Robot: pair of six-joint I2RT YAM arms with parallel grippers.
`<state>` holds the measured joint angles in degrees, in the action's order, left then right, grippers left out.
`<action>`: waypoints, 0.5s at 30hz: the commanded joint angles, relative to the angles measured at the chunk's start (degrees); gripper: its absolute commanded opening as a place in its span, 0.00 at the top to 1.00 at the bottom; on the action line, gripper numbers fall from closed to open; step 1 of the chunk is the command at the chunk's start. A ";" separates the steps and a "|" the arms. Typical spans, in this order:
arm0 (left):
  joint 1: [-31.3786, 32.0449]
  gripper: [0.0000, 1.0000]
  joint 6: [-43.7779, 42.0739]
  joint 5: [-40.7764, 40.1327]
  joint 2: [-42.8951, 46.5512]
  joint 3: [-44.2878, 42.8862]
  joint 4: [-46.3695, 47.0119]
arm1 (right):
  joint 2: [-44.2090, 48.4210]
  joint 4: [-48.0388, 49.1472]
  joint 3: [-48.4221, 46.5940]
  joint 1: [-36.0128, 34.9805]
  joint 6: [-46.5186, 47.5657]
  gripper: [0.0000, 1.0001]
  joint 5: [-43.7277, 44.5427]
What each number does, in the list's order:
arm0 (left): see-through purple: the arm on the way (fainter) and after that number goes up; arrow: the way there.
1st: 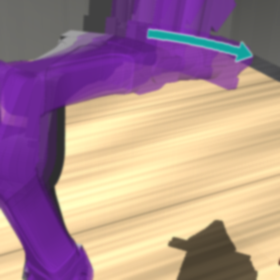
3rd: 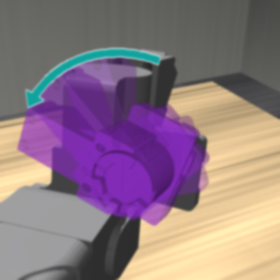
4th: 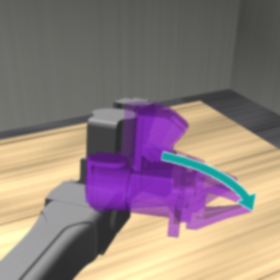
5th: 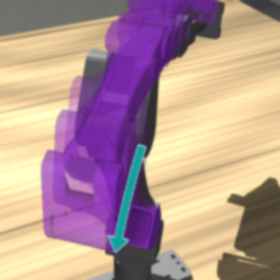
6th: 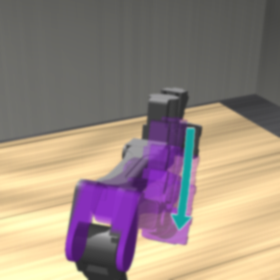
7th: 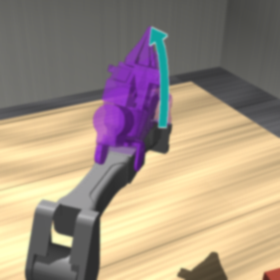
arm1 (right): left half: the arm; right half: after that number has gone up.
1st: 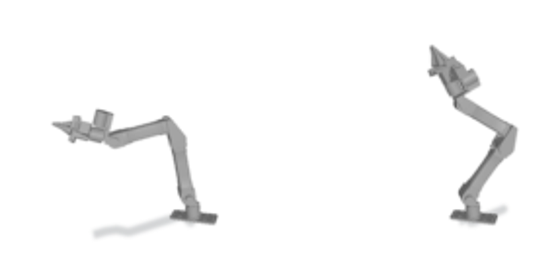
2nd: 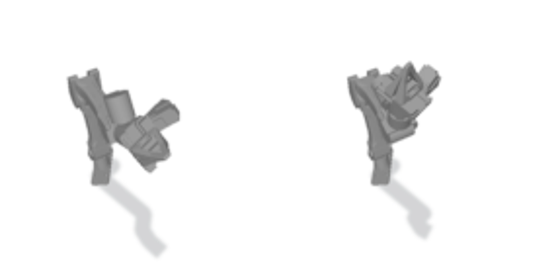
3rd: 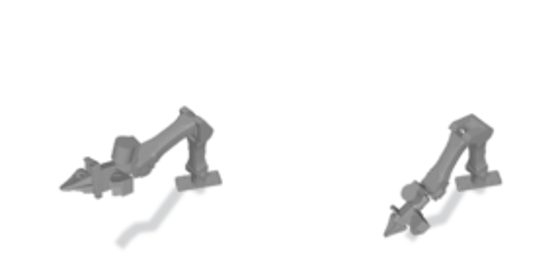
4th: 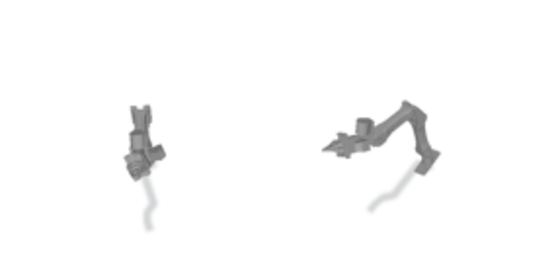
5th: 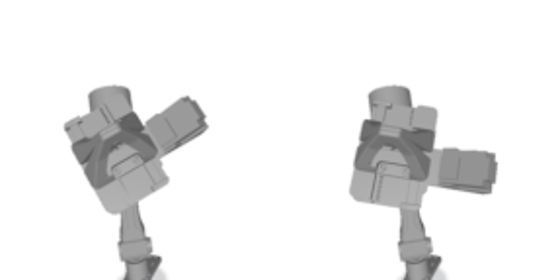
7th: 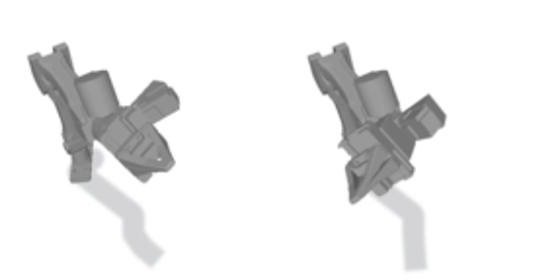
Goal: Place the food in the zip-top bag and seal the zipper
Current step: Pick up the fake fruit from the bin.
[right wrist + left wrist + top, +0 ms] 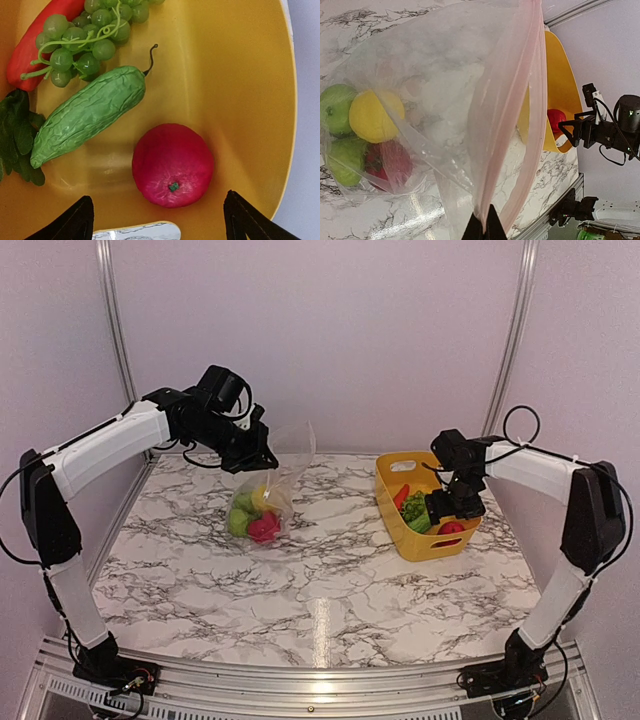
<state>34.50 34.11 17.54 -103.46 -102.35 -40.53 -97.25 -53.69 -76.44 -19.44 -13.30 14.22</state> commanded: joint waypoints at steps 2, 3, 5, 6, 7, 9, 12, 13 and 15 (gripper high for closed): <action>-0.05 1.00 0.34 0.24 0.58 0.66 0.19 | -2.40 -0.49 -1.31 3.32 2.21 0.13 -0.75; -0.05 1.00 0.34 0.22 0.67 0.73 0.19 | -2.80 -0.39 -1.44 3.62 2.42 0.13 -0.85; -0.05 1.00 0.22 0.19 0.75 0.86 0.19 | -3.54 -0.33 -1.75 4.03 2.97 0.13 -1.03; -0.05 1.00 0.22 0.17 0.86 0.96 0.19 | -4.01 -0.50 -1.90 4.18 3.03 0.13 -1.09; -0.05 1.00 0.25 0.12 0.89 1.00 0.14 | -4.38 -0.65 -2.02 4.37 3.17 0.13 -1.09; -0.05 1.00 0.26 -0.10 0.88 1.17 0.18 | -5.02 -0.69 -2.08 4.58 3.36 0.13 -1.21; -0.05 1.00 0.28 -0.22 0.89 1.11 0.32 | -6.14 -0.70 -2.28 4.76 3.38 0.13 -1.68; -0.05 1.00 0.40 -0.23 0.88 1.10 0.43 | -6.65 -0.68 -2.42 4.76 3.37 0.12 -1.81; 0.04 1.00 0.62 -0.23 1.02 1.19 0.73 | -7.76 -0.71 -2.94 4.77 3.29 0.12 -2.18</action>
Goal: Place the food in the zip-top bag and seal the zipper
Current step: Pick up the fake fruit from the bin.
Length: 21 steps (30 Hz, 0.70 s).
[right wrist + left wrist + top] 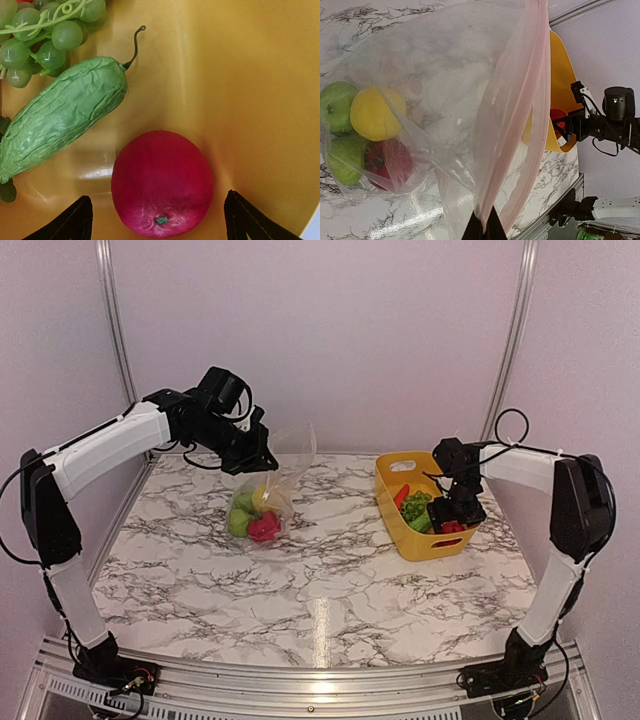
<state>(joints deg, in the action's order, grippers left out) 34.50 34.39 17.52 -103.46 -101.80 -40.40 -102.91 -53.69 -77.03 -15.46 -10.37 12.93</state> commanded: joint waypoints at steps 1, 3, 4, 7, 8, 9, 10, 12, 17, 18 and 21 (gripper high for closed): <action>0.04 1.00 0.33 -0.09 1.06 0.59 0.71 | -2.56 -0.71 -2.53 0.79 0.29 0.12 -1.12; 0.04 1.00 0.22 -0.11 1.12 0.55 0.76 | -3.37 -0.59 -2.68 0.79 0.14 0.12 -1.52; 0.04 1.00 0.11 -0.12 1.15 0.59 0.75 | -3.72 -0.48 -2.74 0.78 0.17 0.12 -1.72; 0.04 1.00 -0.03 -0.24 1.23 0.76 0.74 | -4.79 0.04 -2.60 0.79 0.05 0.12 -2.10; 0.04 1.00 -0.03 -0.23 1.24 0.81 0.76 | -5.16 0.19 -2.65 0.83 0.02 0.12 -2.24; 0.06 1.00 -0.07 -0.28 1.23 0.81 0.76 | -5.45 0.37 -2.60 0.79 -0.07 0.12 -2.50; 0.04 1.00 -0.08 -0.24 1.24 0.81 0.76 | -5.68 0.49 -2.67 0.79 -0.17 0.12 -2.71; 0.05 1.00 -0.03 -0.18 1.16 0.73 0.74 | -6.10 0.67 -2.92 0.84 -0.30 0.13 -3.18; 0.04 1.00 -0.25 -0.10 0.73 0.42 0.84 | -6.73 0.34 -4.31 0.79 -0.51 0.19 -4.87; 0.04 1.00 -0.21 -0.05 0.60 0.38 0.85 | -6.66 0.12 -4.61 0.79 -0.57 0.21 -5.22; 0.04 1.00 -0.21 0.04 0.39 0.29 0.88 | -6.24 -0.63 -5.45 0.62 -0.76 0.24 -5.75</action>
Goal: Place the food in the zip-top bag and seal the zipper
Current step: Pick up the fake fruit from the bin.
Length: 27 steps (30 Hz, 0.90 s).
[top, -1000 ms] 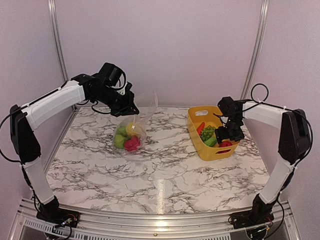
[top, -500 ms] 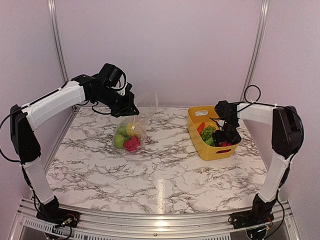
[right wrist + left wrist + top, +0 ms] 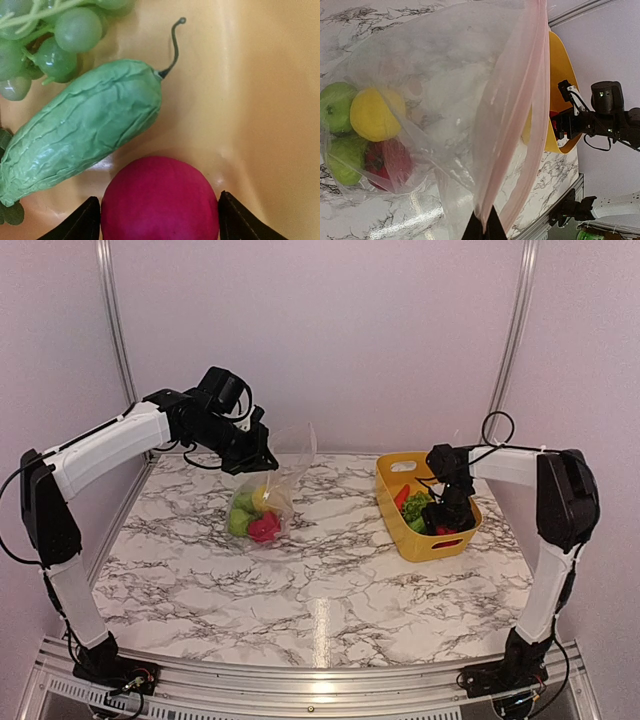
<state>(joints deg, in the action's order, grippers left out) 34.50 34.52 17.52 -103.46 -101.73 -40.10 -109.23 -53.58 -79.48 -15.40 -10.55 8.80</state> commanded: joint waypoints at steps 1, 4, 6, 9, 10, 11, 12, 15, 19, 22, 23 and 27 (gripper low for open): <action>0.02 1.00 -0.43 0.08 0.30 0.15 0.63 | 0.19 -1.12 -3.30 0.50 -0.74 0.25 -1.59; 0.02 1.00 -0.34 0.23 0.05 -0.15 0.63 | 0.79 -2.12 -4.36 0.29 -0.81 0.27 -1.67; 0.04 1.00 -0.34 0.31 0.01 -0.35 0.63 | 1.55 -2.40 -4.66 0.12 -0.94 0.28 -1.60; 0.02 1.00 -0.42 0.26 -0.07 -0.40 0.63 | 2.46 -2.92 -5.08 0.02 -1.47 0.30 -1.65; 0.00 1.00 -0.43 0.31 -0.09 -0.40 0.62 | 2.60 -3.19 -5.33 -0.05 -1.49 0.31 -1.82; -0.02 1.00 -0.35 0.41 -0.15 -0.40 0.63 | 2.76 -3.41 -5.60 -0.13 -1.49 0.32 -1.91; 0.01 1.00 -0.35 0.47 -0.16 -0.46 0.59 | 2.87 -3.53 -5.79 -0.22 -1.52 0.32 -1.88; -0.04 1.00 -0.46 0.51 -0.25 -0.55 0.63 | 2.89 -3.72 -6.33 -0.33 -1.32 0.33 -1.62; 0.04 1.00 -0.35 0.70 -0.42 -0.57 0.63 | 2.35 -3.07 -6.62 -0.33 -1.06 0.33 -1.59; 0.03 1.00 -0.36 0.73 -0.30 -0.57 0.58 | 1.61 -3.48 -7.69 -0.33 -1.06 0.33 -1.76; 0.04 1.00 -0.34 0.67 -0.21 -0.51 0.62 | 1.57 -3.72 -8.36 -0.41 -1.06 0.33 -1.79; -0.01 1.00 -0.34 0.45 -0.08 -0.23 0.63 | 2.17 -4.35 -10.69 -0.42 -0.97 0.33 -0.78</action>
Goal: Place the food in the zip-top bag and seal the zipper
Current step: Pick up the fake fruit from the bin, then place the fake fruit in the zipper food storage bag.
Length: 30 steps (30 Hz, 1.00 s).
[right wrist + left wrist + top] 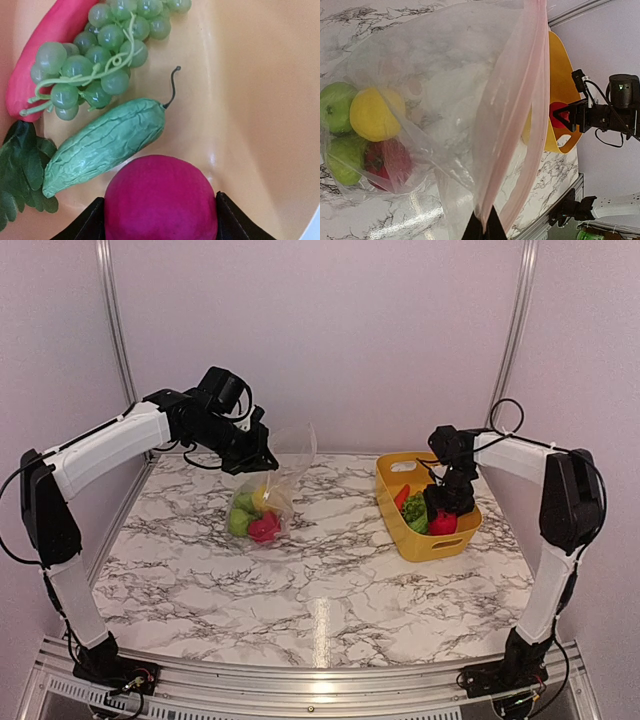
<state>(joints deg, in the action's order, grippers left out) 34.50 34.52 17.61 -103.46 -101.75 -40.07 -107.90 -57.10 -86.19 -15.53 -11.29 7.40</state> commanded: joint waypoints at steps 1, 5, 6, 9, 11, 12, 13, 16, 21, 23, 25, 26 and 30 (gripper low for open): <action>0.03 1.00 -0.27 0.41 -0.06 -0.16 0.61 | 0.85 -1.03 -4.39 -0.29 -0.23 0.33 0.74; 0.06 1.00 -0.30 0.25 0.22 -0.03 0.61 | 1.38 -1.67 -6.23 -0.44 -0.80 0.33 -0.10; 0.05 1.00 -0.34 0.09 0.26 0.05 0.59 | 1.64 -1.64 -6.97 -0.61 -1.07 0.33 -0.51; 0.04 1.00 -0.26 0.00 0.53 0.40 0.60 | 2.30 -1.83 -10.60 -1.70 -1.66 0.33 -1.81; 0.00 1.00 -0.28 -0.14 0.69 0.73 0.61 | 2.82 -0.84 -12.74 -3.16 -1.40 0.33 -2.93; 0.02 1.00 -0.27 -0.25 0.71 0.84 0.60 | 3.06 -0.03 -13.77 -4.04 -1.14 0.34 -3.24; 0.03 1.00 -0.27 -0.33 0.72 0.93 0.61 | 3.20 0.76 -14.90 -5.06 -0.90 0.34 -3.91; 0.04 1.00 -0.22 -0.28 0.96 1.24 0.61 | 2.38 0.57 -20.46 -7.66 -2.54 0.34 -6.17; 0.02 1.00 -0.29 -0.37 1.41 1.82 0.61 | -0.79 0.34 -32.97 -12.35 -8.51 0.36 -13.49; 0.04 1.00 -0.18 -0.04 1.27 1.67 0.61 | -1.98 1.15 -37.18 -14.08 -10.27 0.37 -15.58; 0.04 1.00 -0.12 0.45 1.01 1.48 0.61 | -2.74 3.58 -38.67 -15.65 -12.60 0.38 -19.17; 0.04 1.00 -0.05 0.63 0.86 1.44 0.61 | -2.81 5.44 -38.71 -16.38 -14.22 0.38 -21.33; 0.04 1.00 -0.07 0.60 0.72 1.06 0.69 | -3.66 13.05 -38.55 -19.82 -18.44 0.39 -26.24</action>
<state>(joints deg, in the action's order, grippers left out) 34.50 34.52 17.69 -103.46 -100.75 -39.66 -108.71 -51.03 -123.92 -32.27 -23.73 -11.75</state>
